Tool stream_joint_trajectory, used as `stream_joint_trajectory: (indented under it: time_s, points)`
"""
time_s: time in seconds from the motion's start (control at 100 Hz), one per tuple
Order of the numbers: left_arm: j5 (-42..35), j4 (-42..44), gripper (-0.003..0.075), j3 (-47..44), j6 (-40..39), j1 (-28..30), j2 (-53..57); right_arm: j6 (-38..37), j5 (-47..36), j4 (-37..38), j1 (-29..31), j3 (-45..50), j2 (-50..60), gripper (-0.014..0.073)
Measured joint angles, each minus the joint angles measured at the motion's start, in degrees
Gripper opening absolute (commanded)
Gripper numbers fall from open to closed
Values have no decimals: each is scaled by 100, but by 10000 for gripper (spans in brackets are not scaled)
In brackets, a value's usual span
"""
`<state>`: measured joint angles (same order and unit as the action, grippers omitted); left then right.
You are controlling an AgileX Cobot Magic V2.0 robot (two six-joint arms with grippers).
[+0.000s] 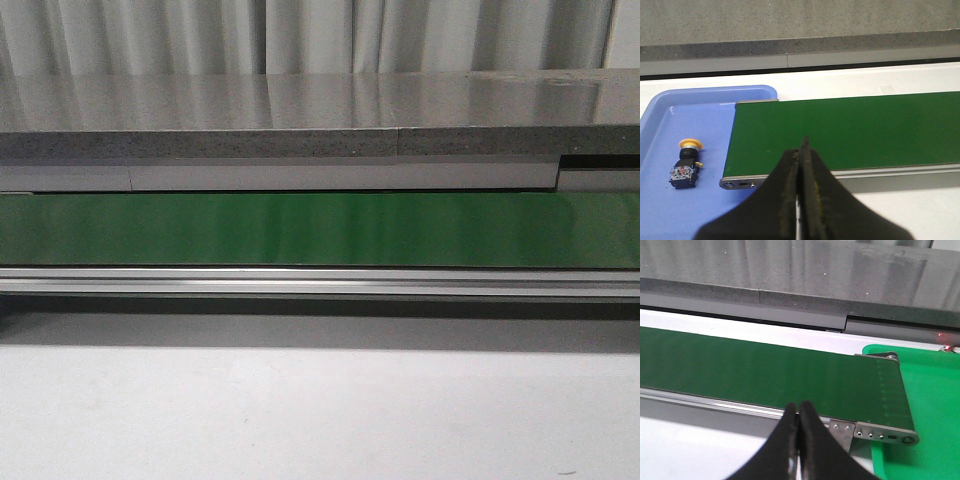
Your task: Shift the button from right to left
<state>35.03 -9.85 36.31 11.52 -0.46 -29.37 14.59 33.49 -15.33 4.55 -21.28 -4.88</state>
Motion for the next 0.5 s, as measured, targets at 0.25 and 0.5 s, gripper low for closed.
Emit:
stream_joint_trajectory:
  time_s: [0.25, 0.5]
  points:
    - [-175, 0, -20, -638, 0, -27, 851, 0, 0, 0, 0, 0, 0, -67]
    - [-830, -19, -20, -1292, 0, -148, 1502, 0, 0, 0, 0, 0, 0, -67]
